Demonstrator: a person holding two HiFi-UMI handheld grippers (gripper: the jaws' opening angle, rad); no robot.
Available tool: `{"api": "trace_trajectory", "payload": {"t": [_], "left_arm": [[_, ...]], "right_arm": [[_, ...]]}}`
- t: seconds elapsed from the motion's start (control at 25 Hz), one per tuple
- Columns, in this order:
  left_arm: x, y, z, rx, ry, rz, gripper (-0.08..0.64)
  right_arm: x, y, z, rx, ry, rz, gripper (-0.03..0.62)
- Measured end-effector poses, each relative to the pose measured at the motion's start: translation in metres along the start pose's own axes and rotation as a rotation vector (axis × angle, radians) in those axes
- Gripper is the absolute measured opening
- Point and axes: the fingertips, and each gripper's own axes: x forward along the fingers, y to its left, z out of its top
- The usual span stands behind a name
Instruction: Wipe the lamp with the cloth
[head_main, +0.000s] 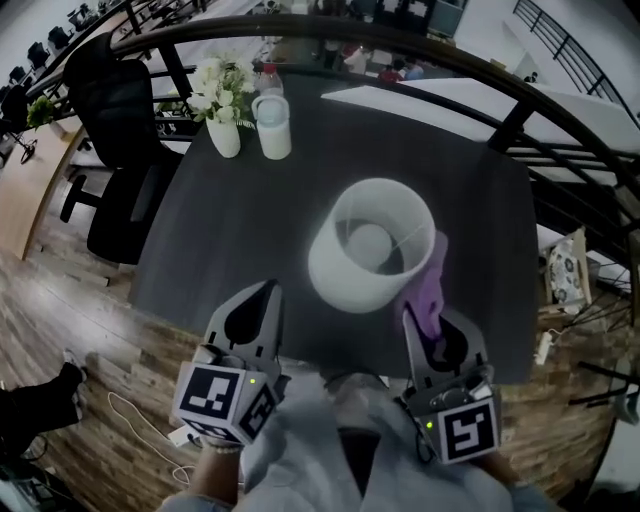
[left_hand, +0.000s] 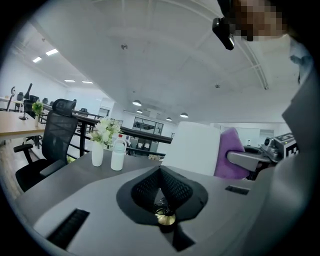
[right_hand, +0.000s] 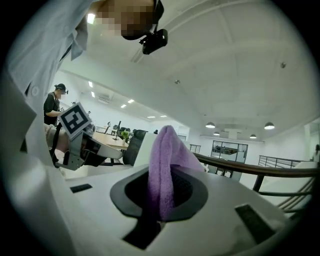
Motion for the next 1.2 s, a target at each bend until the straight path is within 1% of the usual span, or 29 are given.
{"api": "trace_trajectory", "payload": {"t": [0.08,0.16,0.28,0.36,0.52,0.64,0.88,1.0,1.12,1.2], "left_arm": [[0.000,0.005,-0.002,0.002,0.011,-0.021,0.012],[0.001,0.009,-0.003,0.001,0.015,-0.042,0.012],[0.002,0.014,-0.002,0.002,0.011,-0.064,0.012],[0.001,0.018,0.000,0.000,0.004,-0.068,0.012],[-0.004,0.027,0.002,-0.001,-0.003,-0.059,0.012],[-0.011,0.035,0.000,-0.008,-0.006,-0.043,0.012],[-0.025,0.053,-0.002,-0.034,-0.023,0.005,0.012],[-0.031,0.060,-0.002,-0.044,-0.032,0.019,0.012],[-0.037,0.063,-0.003,-0.049,-0.042,0.024,0.012],[-0.038,0.064,-0.002,-0.050,-0.057,0.025,0.012]], "right_arm": [[-0.001,0.009,0.001,-0.003,0.001,-0.007,0.049],[0.000,0.019,0.001,0.014,0.001,-0.006,0.049],[0.003,0.036,0.002,0.044,-0.006,0.007,0.049],[0.005,0.047,0.002,0.042,-0.001,0.027,0.049],[0.011,0.073,0.001,0.023,0.016,0.089,0.049],[0.018,0.091,0.001,0.044,0.024,0.137,0.049],[0.039,0.126,0.006,0.054,-0.017,0.235,0.049],[0.051,0.138,0.008,0.018,-0.003,0.249,0.049],[0.059,0.137,0.008,-0.043,0.044,0.216,0.049],[0.065,0.131,0.012,-0.091,0.052,0.194,0.049]]}}
